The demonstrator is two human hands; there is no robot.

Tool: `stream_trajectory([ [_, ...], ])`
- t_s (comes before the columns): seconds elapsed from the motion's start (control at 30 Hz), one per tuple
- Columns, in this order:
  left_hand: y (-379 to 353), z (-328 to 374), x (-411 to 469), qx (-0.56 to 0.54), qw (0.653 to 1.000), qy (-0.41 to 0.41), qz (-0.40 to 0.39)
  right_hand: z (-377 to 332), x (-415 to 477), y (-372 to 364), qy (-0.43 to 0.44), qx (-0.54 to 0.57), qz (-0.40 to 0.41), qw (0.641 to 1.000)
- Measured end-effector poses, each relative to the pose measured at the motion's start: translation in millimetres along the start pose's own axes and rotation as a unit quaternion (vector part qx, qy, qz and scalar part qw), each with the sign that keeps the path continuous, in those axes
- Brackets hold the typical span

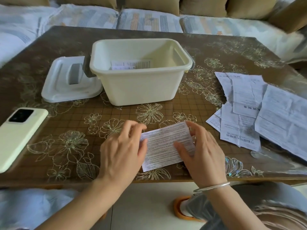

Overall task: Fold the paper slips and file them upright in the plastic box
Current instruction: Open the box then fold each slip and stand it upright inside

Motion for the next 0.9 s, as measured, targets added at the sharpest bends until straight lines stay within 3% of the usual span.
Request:
stream_trajectory([
  [0.1, -1, 1, 0, 0.011, 0.999, -0.032, 0.019, 1, -4, -4, 0.006, 0.0, 0.024, 1.0],
  [0.27, -6, -4, 3, -0.03, 0.986, -0.165, -0.007, 3, -2, -4, -0.004, 0.011, 0.015, 1.0],
  [0.47, -5, -19, 6, -0.076, 0.98, -0.171, -0.066, 0, 0, -2, 0.016, -0.03, 0.02, 0.999],
  [0.57, -2, -25, 9, -0.084, 0.975, -0.177, -0.103, -14, -5, 3, 0.106, -0.04, 0.027, 0.993],
  [0.67, -3, -32, 14, -0.099, 0.97, -0.182, -0.129, -24, -15, -2, 0.205, 0.002, -0.059, 0.977],
  [0.73, -3, -36, 18, -0.114, 0.966, -0.187, -0.136, -23, -16, -6, 0.229, 0.009, -0.088, 0.969],
  [0.9, -5, -41, 24, -0.128, 0.965, -0.196, -0.122, -23, -9, -3, 0.323, -0.006, -0.071, 0.944],
])
Point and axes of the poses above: each hand's wrist, its own x-axis towards the middle knuckle, its own y-axis out of the back of the hand, z = x × y, the point moved 1 cm from there along x, towards the middle knuckle, and after that the axes turned 12 degrees about -y, right-handed, at the moved point
